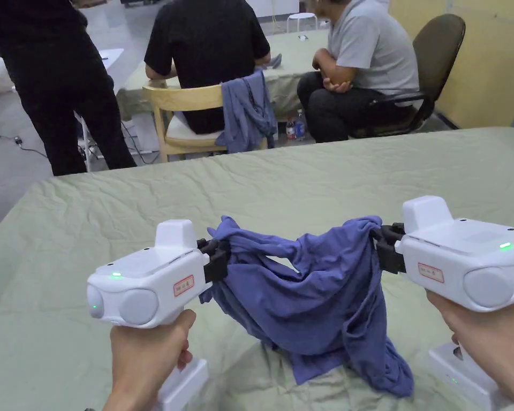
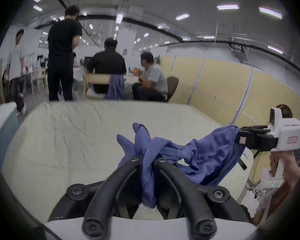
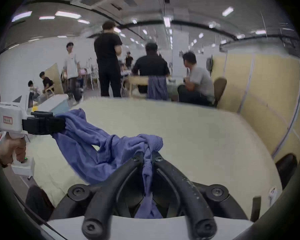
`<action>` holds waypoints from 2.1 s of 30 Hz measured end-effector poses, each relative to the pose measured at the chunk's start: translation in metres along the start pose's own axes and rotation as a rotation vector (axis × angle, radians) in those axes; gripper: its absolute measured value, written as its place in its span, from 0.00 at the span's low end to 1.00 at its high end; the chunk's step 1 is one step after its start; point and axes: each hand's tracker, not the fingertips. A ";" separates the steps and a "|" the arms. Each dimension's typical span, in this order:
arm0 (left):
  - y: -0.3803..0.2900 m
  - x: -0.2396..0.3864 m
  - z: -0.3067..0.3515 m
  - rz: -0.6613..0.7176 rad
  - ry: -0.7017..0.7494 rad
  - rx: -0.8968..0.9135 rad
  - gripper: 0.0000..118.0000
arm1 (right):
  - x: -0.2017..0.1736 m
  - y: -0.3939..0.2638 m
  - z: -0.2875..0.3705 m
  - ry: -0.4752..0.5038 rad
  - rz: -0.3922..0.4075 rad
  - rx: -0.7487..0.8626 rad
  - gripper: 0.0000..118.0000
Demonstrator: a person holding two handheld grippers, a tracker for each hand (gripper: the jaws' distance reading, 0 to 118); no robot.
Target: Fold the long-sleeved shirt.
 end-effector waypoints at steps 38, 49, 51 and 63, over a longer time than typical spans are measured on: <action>0.366 -0.026 0.130 -0.170 0.203 0.470 0.08 | -0.018 0.386 0.109 -0.071 0.142 0.497 0.09; 0.401 -0.050 0.042 -0.187 0.230 0.447 0.08 | 0.005 0.418 0.021 -0.094 0.134 0.479 0.09; 0.409 -0.055 0.028 -0.189 0.236 0.450 0.08 | 0.009 0.425 0.005 -0.099 0.127 0.477 0.09; 0.413 -0.087 -0.058 -0.205 0.263 0.420 0.08 | 0.017 0.427 -0.089 -0.077 0.099 0.464 0.09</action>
